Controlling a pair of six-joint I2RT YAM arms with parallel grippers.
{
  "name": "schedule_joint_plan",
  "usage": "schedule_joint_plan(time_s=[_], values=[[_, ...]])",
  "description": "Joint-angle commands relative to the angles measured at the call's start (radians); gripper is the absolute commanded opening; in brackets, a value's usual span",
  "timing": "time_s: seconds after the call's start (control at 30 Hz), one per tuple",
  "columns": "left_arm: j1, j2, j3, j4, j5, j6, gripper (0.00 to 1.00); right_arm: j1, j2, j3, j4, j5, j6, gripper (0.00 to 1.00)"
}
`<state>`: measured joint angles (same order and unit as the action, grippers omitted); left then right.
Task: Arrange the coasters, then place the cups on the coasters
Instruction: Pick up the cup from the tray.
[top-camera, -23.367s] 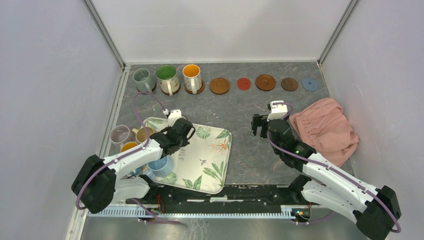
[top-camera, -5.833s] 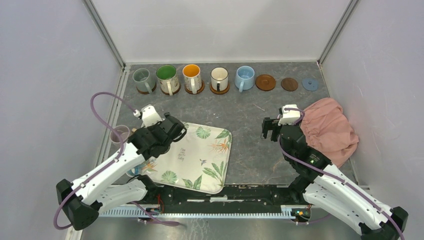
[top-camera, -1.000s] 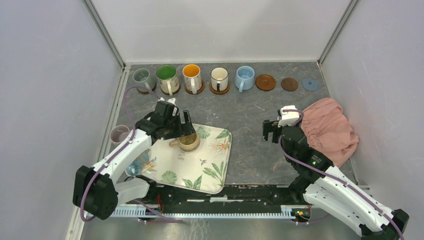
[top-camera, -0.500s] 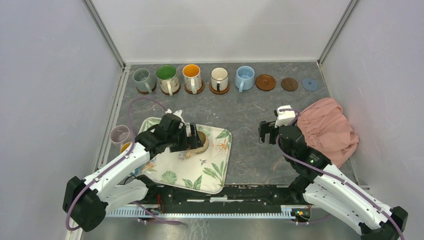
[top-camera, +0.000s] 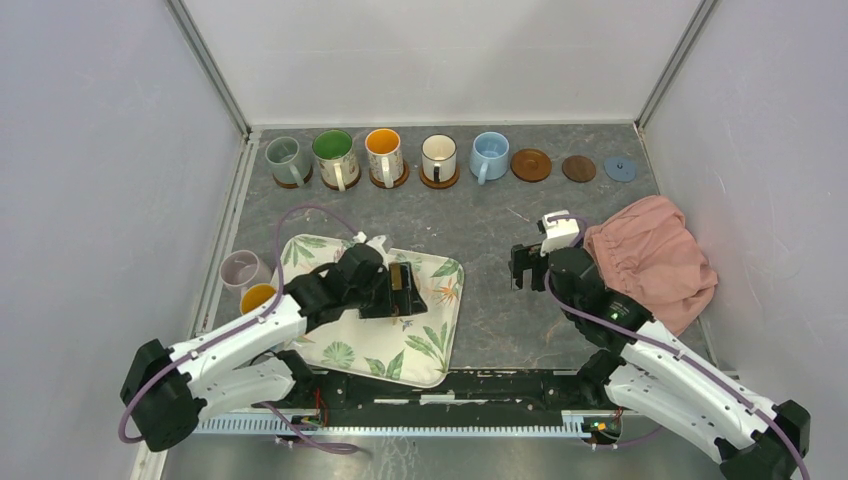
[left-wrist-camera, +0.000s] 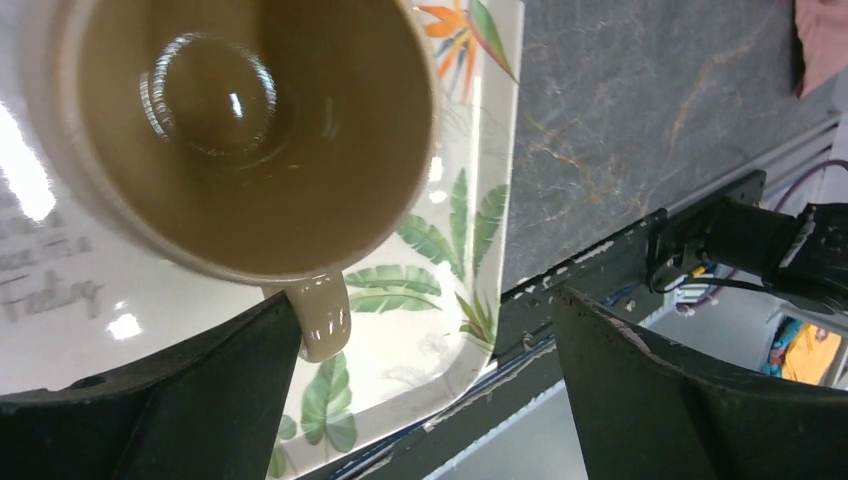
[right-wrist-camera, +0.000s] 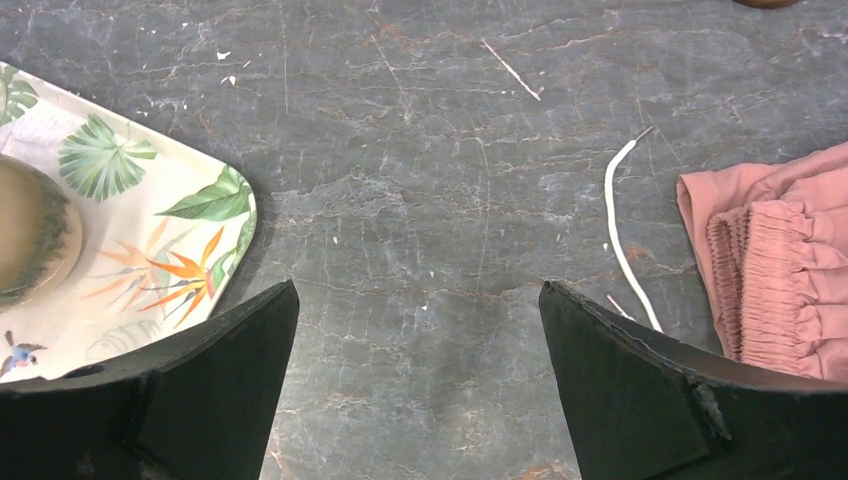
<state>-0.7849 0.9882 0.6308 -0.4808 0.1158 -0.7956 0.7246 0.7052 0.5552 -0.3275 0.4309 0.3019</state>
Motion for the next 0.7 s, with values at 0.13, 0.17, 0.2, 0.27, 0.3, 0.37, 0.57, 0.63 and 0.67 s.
schedule_joint_plan(time_s=[0.13,0.17,0.2,0.27,0.3,0.37,0.57,0.63,0.67], values=[[-0.098,0.124,0.022,0.251,0.021,-0.086,1.0,0.007,0.041,0.042,0.017,-0.058,0.034,0.98],[-0.106,0.139,0.03,0.272,0.02,-0.087,1.0,0.011,0.05,0.041,0.021,-0.066,0.037,0.98],[-0.112,0.155,0.04,0.281,0.015,-0.087,1.0,0.013,0.059,0.044,0.024,-0.073,0.038,0.98],[-0.12,0.16,0.053,0.274,-0.005,-0.085,1.0,0.017,0.076,0.051,0.03,-0.082,0.04,0.98],[-0.12,0.15,0.052,0.26,-0.018,-0.085,1.0,0.019,0.081,0.055,0.032,-0.087,0.04,0.98],[-0.12,0.116,0.056,0.203,-0.064,-0.081,1.0,0.021,0.096,0.061,0.037,-0.098,0.039,0.98],[-0.12,-0.063,0.06,-0.021,-0.235,-0.088,1.0,0.041,0.144,0.063,0.067,-0.142,0.045,0.98],[-0.12,-0.129,0.071,-0.099,-0.318,-0.1,1.0,0.06,0.164,0.063,0.082,-0.155,0.053,0.97],[-0.12,-0.17,0.08,-0.132,-0.365,-0.101,1.0,0.073,0.178,0.066,0.09,-0.159,0.058,0.97]])
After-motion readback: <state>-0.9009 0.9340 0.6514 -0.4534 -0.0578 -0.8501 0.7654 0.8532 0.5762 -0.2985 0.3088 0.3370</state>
